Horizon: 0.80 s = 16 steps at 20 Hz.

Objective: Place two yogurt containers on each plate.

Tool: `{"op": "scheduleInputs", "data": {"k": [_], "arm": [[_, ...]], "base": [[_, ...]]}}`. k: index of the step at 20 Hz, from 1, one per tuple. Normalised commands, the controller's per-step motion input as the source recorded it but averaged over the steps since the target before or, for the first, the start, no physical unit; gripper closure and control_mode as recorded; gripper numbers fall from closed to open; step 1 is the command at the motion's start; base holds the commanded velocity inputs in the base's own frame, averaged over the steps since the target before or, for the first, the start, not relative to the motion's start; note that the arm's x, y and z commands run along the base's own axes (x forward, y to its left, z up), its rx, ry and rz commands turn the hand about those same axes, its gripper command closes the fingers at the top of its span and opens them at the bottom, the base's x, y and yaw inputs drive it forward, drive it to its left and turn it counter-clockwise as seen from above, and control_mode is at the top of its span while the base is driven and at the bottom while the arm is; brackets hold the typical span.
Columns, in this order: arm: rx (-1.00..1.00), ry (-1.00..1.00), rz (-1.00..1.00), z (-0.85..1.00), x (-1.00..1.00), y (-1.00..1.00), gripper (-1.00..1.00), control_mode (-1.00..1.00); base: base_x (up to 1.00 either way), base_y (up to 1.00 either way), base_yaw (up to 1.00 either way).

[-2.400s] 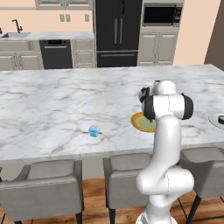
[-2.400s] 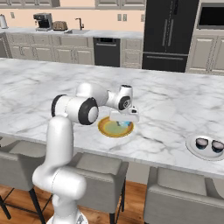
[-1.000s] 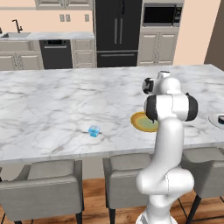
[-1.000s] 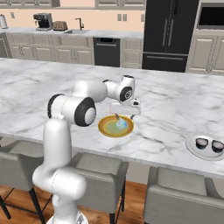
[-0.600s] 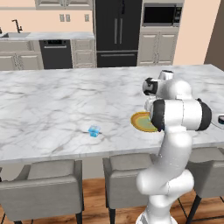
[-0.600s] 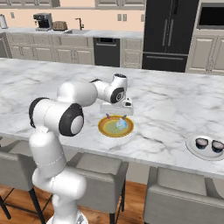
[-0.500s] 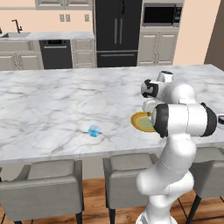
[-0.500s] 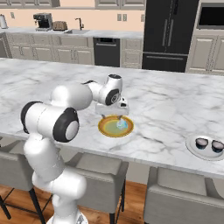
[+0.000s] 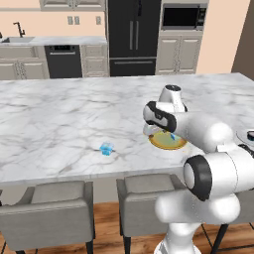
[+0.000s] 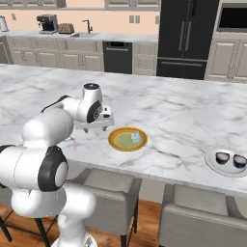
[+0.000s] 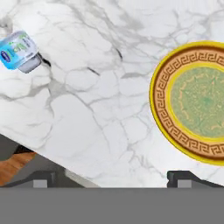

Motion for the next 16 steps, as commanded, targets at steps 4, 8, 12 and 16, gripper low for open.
{"op": "scheduleInputs", "data": {"k": [4, 8, 12, 16], "arm": [[-0.08, 0.00, 0.03, 0.52, -0.01, 1.00, -1.00, -1.00], [-0.04, 0.05, -0.01, -0.12, 0.43, 1.00, -1.00, -1.00], [0.03, 0.00, -0.10, -0.31, 0.74, 1.00, -1.00, -1.00], [0.10, -0.02, -0.36, -0.14, 0.59, 0.94, -1.00, -1.00]], "base": [[0.00, 0.00, 0.00], [0.00, 0.00, 0.00], [0.00, 0.00, 0.00], [0.00, 0.00, 0.00]]}}
